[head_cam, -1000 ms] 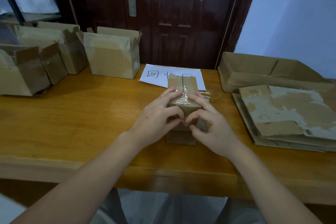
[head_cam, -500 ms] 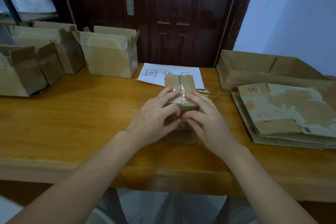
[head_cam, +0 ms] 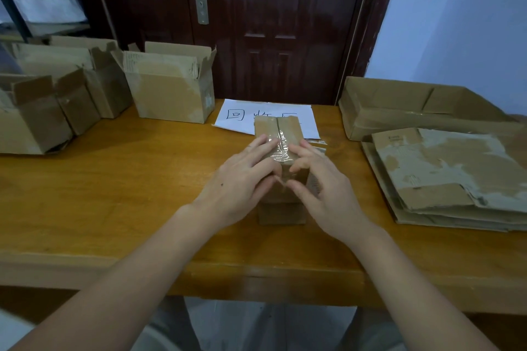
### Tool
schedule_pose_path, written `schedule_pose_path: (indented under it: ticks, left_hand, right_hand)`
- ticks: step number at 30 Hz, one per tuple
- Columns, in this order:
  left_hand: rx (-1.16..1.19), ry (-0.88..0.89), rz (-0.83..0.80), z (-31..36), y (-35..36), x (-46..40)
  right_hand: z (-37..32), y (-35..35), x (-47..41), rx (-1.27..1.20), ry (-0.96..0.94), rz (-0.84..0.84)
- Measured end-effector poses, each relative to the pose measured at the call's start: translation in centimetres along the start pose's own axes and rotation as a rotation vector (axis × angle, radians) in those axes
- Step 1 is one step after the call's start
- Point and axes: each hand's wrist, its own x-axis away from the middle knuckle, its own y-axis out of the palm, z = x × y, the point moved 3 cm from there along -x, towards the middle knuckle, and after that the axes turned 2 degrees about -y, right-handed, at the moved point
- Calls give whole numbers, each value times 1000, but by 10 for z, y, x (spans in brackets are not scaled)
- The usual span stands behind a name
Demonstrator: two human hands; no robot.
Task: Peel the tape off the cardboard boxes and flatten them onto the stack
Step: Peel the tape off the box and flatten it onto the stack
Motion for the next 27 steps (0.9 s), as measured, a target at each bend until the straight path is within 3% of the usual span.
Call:
schedule_pose_path:
  ticks: [12,17,23,27]
  left_hand:
    - [66,-36,-32,2,-9,4]
    - [18,-31,-23,4,-9,-1]
    - [51,-42,44,1,-1,0]
    - [41,-37,67,0,0,-1]
  right_hand:
    - [-1,6,4,15,-144,214]
    - [-5,4,2,-51,-37,209]
    - [-8,-3,4,-61,11,53]
    - [-9,-4,1,-106,115,87]
